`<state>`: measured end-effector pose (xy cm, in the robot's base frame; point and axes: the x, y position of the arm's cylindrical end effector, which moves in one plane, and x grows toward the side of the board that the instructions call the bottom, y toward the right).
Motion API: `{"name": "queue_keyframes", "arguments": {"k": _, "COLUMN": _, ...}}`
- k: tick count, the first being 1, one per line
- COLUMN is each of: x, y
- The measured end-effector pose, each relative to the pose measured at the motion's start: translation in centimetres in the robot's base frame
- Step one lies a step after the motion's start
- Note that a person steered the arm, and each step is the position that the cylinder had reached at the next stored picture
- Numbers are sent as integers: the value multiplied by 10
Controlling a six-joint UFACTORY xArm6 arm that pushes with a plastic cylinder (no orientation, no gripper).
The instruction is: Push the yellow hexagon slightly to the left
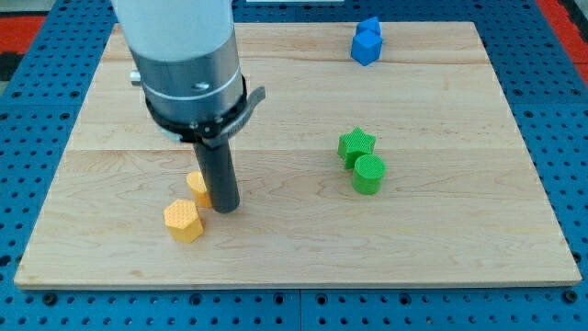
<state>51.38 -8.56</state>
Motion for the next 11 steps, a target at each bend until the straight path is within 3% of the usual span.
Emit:
{"name": "queue_keyframes", "arguments": {"k": 2, "x": -32, "y": -50}}
{"name": "queue_keyframes", "arguments": {"k": 3, "x": -27, "y": -37}}
{"name": "queue_keyframes", "arguments": {"k": 4, "x": -5, "y": 27}}
{"name": "queue_keyframes", "arguments": {"k": 5, "x": 28, "y": 27}}
{"name": "queue_keyframes", "arguments": {"k": 8, "x": 57, "y": 10}}
{"name": "queue_keyframes", "arguments": {"k": 11, "x": 58, "y": 13}}
